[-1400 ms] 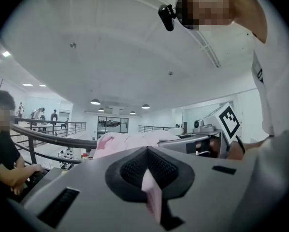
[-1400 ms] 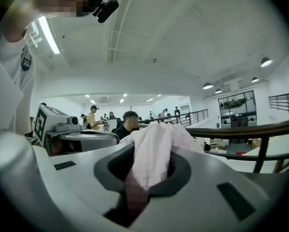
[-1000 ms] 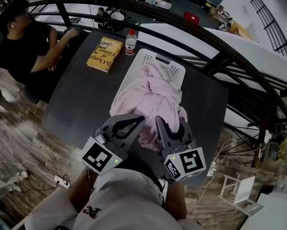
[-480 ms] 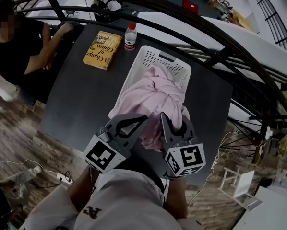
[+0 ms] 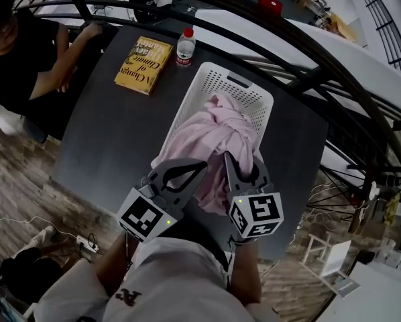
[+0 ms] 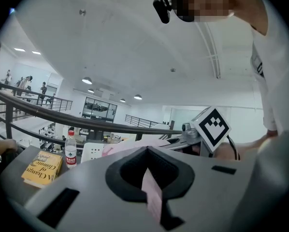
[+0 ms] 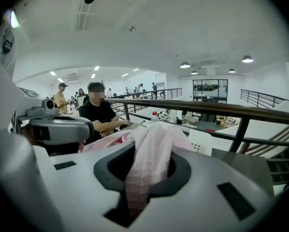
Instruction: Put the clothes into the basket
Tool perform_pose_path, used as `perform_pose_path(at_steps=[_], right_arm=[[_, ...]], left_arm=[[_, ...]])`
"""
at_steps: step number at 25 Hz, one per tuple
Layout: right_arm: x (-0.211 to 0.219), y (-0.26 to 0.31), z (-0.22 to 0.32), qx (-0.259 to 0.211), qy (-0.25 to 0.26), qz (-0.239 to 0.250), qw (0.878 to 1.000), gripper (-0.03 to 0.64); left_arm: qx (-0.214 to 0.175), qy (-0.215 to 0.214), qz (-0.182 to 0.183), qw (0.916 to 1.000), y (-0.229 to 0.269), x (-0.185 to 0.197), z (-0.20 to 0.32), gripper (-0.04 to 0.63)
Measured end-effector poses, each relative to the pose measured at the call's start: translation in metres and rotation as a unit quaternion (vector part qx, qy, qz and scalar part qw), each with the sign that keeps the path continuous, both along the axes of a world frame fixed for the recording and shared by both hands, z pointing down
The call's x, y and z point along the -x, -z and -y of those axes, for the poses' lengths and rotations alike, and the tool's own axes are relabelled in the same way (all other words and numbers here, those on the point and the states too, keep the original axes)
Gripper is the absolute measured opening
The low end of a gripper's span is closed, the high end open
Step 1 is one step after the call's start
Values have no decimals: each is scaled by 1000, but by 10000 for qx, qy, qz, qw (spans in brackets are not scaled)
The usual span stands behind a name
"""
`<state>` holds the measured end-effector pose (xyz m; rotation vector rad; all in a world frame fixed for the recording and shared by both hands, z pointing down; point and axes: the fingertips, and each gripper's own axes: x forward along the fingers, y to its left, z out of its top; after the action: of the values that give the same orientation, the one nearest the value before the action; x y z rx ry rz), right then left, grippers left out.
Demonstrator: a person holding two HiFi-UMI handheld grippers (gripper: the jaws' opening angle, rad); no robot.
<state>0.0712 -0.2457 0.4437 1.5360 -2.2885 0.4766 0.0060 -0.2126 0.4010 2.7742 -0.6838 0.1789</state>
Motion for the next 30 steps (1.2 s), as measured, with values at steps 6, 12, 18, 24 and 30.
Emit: perform_pose_path(at_steps=[6, 12, 18, 24, 30], right_arm=[[2, -16, 10, 152, 49, -6, 9999, 74], [3, -34, 21, 324, 39, 23, 9995, 74], [7, -52, 32, 491, 98, -52, 9987, 74], [16, -67, 43, 637, 246, -117, 9976, 74], [22, -85, 54, 799, 299, -61, 9963, 74]], left_arm=[[120, 61, 6, 9999, -10, 0, 8, -6], [316, 151, 4, 9994, -22, 0, 15, -6], [366, 113, 146, 9992, -29, -1, 19, -7], [442, 189, 184, 9987, -34, 0, 25, -6], [490, 243, 235, 9982, -42, 3, 33, -6]])
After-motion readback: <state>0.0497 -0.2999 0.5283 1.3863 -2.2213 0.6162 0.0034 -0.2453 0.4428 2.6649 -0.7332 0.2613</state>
